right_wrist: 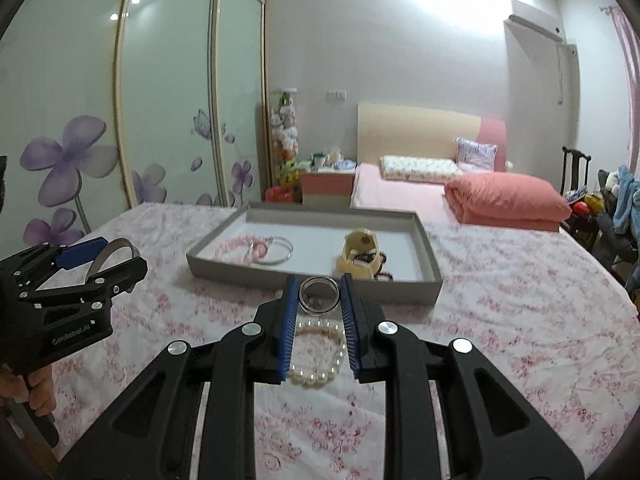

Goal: Organize jewelry
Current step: 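Grasp the silver cuff bangle with the left tool while the right tool grasps the silver ring, then carry the cuff and ring into the grey tray and open both tools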

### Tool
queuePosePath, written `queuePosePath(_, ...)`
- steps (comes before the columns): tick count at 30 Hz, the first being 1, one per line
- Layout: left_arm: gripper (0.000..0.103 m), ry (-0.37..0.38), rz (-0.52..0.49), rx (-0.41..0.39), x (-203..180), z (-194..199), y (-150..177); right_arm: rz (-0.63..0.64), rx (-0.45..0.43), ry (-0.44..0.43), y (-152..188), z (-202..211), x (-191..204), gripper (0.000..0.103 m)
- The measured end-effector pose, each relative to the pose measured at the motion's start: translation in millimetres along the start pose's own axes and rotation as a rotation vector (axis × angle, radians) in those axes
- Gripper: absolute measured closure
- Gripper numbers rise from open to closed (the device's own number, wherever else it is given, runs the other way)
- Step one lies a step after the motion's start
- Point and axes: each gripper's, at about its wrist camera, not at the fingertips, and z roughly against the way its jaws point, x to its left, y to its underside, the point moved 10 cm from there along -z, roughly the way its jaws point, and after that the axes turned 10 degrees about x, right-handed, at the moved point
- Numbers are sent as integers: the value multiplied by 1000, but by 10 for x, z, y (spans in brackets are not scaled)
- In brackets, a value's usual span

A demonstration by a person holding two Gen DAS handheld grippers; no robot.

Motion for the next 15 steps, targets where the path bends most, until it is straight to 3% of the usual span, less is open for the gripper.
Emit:
queuePosePath(6,41,-34,6,-75,-7,137,-128,4,-88,53,-142,112,7,80)
queuePosePath(15,41,-31,45,-106,9,170,-219,-25,-176,111,-296,206,-72,80)
